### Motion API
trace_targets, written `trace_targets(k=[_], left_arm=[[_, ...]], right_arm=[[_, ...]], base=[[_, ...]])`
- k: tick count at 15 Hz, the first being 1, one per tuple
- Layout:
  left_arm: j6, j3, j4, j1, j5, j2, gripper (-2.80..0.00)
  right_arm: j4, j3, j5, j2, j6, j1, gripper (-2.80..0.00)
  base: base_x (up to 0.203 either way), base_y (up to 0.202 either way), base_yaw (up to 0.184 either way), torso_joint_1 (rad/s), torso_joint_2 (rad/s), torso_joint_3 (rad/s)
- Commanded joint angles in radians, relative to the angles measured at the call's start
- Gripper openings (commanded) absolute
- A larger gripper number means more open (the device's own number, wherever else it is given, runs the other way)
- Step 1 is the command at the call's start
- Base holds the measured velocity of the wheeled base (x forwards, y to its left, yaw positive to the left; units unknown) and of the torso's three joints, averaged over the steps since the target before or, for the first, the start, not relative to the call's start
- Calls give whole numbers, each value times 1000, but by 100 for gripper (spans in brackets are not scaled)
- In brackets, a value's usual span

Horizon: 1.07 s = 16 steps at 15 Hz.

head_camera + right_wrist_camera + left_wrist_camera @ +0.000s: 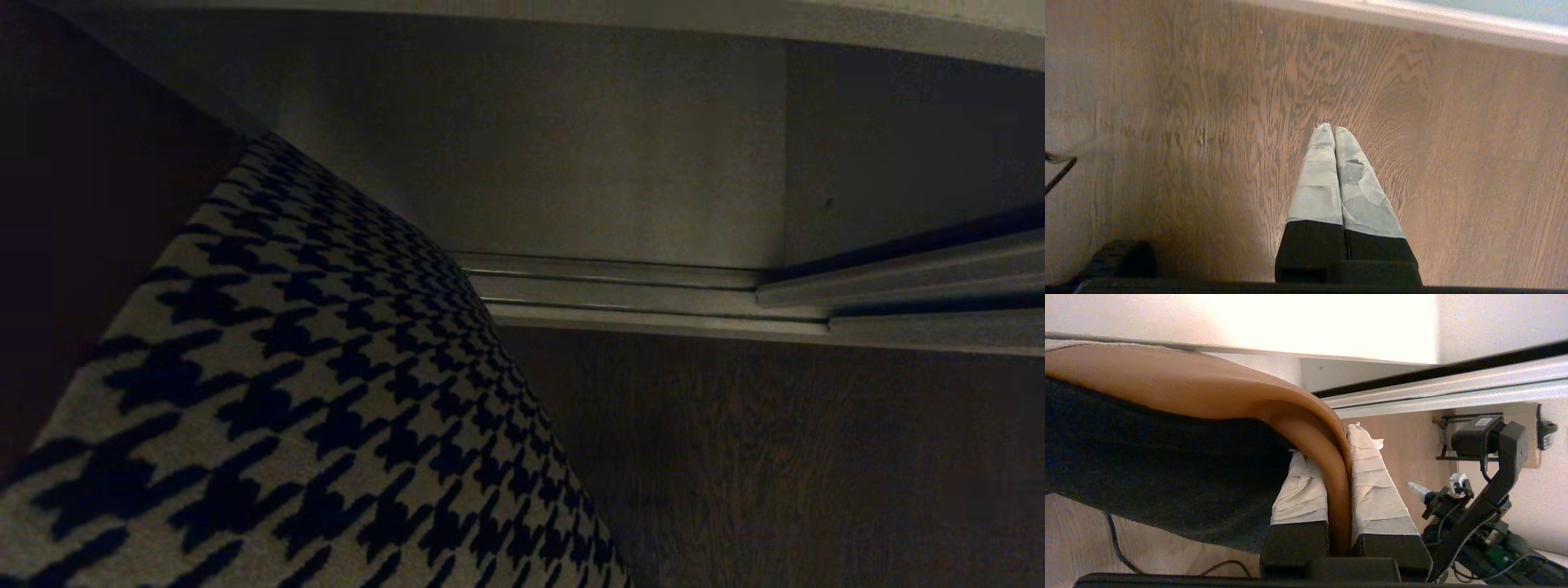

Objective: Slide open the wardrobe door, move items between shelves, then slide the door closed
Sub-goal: Place the pillow on the higher shelf

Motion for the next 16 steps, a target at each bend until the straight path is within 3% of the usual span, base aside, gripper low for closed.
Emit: trace_targets(k=[1,16], left_arm=[[-2,-2,3,0,-2,3,-280],[1,-16,1,2,-16,1,-280]], right_arm=[[1,3,0,2,0,-1,-280],[1,3,0,2,0,-1,-280]], base=[[0,0,0,-2,-4,199],[0,0,0,2,4,203]])
